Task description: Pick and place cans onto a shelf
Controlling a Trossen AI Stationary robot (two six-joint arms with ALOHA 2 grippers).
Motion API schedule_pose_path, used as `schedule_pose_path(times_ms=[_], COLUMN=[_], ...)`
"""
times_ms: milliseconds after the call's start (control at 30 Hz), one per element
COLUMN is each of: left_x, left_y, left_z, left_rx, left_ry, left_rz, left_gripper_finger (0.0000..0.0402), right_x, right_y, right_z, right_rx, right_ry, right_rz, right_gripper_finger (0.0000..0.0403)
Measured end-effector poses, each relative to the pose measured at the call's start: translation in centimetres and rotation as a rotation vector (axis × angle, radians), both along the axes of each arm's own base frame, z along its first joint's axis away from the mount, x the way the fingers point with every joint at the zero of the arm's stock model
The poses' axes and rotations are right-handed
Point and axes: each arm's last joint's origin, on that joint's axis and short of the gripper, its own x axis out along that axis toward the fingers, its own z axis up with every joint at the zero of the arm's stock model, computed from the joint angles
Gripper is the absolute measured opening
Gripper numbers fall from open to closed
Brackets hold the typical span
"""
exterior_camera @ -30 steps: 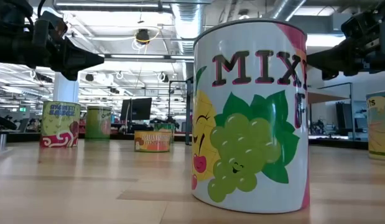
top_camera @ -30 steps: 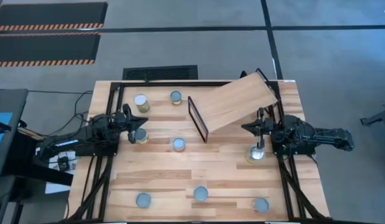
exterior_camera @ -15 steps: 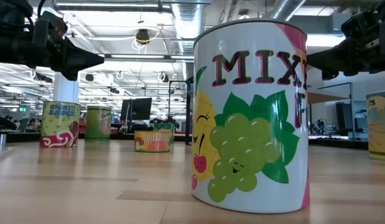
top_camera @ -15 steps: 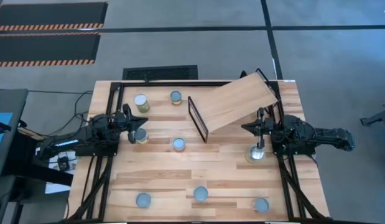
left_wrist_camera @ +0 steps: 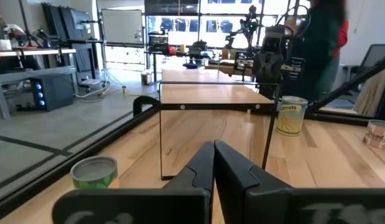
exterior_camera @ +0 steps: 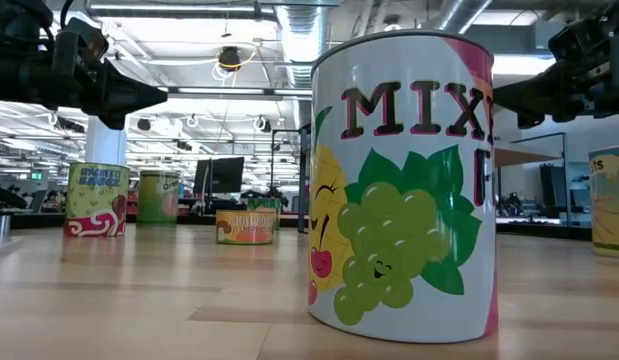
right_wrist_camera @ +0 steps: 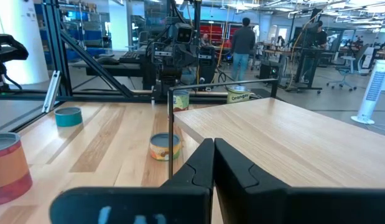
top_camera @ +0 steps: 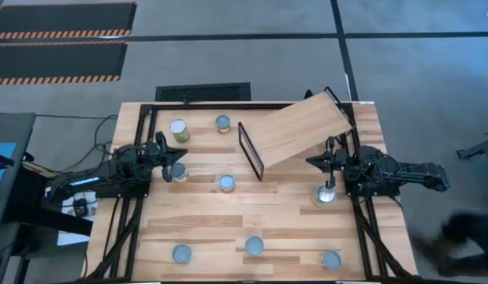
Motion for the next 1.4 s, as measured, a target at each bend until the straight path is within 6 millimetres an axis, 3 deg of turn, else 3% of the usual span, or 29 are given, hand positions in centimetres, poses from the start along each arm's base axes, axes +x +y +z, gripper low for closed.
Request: schedule_pose_path(times_ms=[367, 633, 867, 933, 1067, 1400], left_x=[0.0, 0.0, 0.0, 0.0, 0.0, 0.0], left_y=[0.0, 0.0, 0.0, 0.0, 0.0, -0.1], left_z=[0.0, 0.0, 0.0, 0.0, 0.2, 0.9], left_rx=[0.0, 0.0, -0.047, -0.048, -0.012, -0.016], left_ry=[0.0, -0.001, -0.017, -0.018, -0.028, -0.105], left_rz=[0.0, 0.012, 0.01, 0.009, -0.01, -0.035], left_gripper_finger=[0.0, 0.0, 0.0, 0.0, 0.0, 0.0], right_x=[0.0, -0.2, -0.5, -0.6, -0.5, 1.4], right_y=[-0.1, -0.1, 0.0, 0.4, 1.1, 3.2], right_z=[0.1, 1.5, 3.0, 3.3, 3.4, 5.2], right_rx=[-0.161, 0.075, 0.08, 0.066, 0.068, 0.125], right_ry=[0.012, -0.169, -0.301, -0.326, -0.269, 0.032], right_rz=[-0.025, -0.02, 0.006, 0.094, 0.212, 0.224], right_gripper_finger=[0.0033, 0.0033, 0.0033, 0.0027, 0.0008, 0.0007])
